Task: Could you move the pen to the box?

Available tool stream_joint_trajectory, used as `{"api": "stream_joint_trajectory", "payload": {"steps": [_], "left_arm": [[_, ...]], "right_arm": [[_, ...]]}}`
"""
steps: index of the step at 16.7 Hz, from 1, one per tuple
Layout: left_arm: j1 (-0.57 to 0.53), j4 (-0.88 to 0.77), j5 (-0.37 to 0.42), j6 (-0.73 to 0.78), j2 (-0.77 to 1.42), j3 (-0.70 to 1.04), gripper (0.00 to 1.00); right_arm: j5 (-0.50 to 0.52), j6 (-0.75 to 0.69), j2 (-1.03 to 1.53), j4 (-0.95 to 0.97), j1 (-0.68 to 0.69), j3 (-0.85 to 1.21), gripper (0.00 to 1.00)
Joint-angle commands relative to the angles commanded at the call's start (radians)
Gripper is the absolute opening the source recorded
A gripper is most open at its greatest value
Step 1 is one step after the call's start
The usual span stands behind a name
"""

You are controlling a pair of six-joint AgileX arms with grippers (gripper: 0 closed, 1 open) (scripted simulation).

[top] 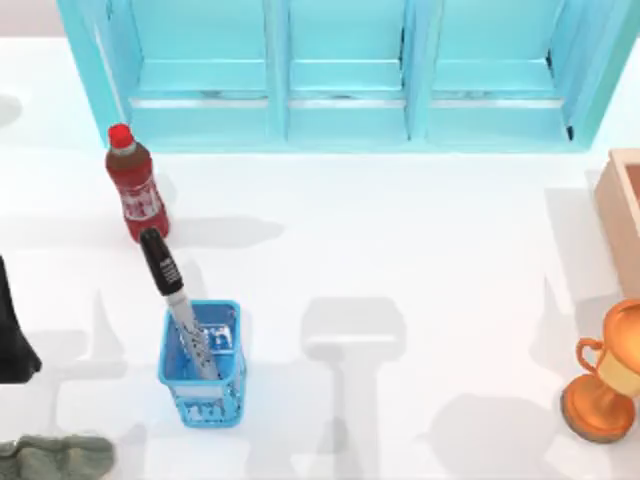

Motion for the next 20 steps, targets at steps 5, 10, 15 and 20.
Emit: {"api": "stream_joint_trajectory", "payload": {"steps": [5, 10, 15, 20], "left_arm": [[0.0, 0.0, 0.0, 0.0, 0.0, 0.0, 1.0], [0.0, 0.0, 0.0, 0.0, 0.0, 0.0, 1.0], [0.0, 0.0, 0.0, 0.0, 0.0, 0.0, 1.0], [0.0, 0.0, 0.0, 0.0, 0.0, 0.0, 1.0]], "right_arm": [[0.032, 0.079, 0.436, 0.065, 0.276, 0.217, 1.0], [0.064, 0.158, 0.87, 0.129, 0.552, 0.434, 1.0], [0.086, 0.215, 1.189, 0.176, 0.754, 0.591, 1.0], [0.094, 0.234, 1.298, 0.191, 0.823, 0.644, 1.0]]}}
